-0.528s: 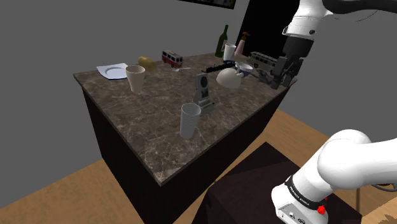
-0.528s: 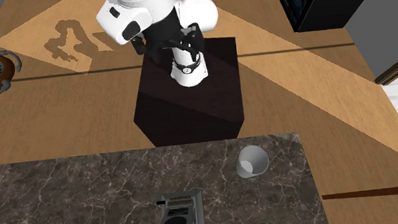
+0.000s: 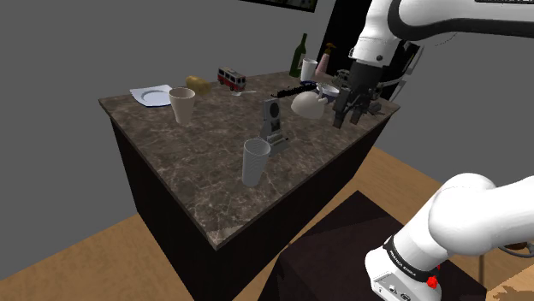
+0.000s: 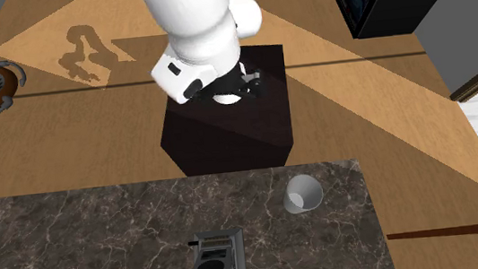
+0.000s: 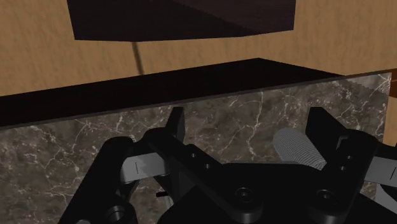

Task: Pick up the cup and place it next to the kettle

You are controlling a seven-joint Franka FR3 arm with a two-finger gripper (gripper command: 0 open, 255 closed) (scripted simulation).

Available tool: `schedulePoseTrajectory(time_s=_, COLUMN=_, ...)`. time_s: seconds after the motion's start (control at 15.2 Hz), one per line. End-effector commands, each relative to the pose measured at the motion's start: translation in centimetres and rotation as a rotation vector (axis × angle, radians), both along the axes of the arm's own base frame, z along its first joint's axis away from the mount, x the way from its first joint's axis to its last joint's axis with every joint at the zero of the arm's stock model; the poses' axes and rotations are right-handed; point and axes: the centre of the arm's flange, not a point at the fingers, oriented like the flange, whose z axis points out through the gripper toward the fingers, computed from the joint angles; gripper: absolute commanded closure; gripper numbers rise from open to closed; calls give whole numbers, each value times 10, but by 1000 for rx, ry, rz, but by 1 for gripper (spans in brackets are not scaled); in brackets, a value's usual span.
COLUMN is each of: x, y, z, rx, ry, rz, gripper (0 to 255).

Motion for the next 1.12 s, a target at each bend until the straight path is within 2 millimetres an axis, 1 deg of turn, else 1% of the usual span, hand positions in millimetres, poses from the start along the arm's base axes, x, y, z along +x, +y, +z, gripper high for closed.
schedulePoseTrajectory(time_s=0.0, x=18, y=13, z=-12, rx=1, ry=-10, rz=9, gripper=0)
schedulePoseTrajectory(time_s=1.06, x=151, y=123, z=-119, rx=6, ry=-71, rz=83, gripper=0)
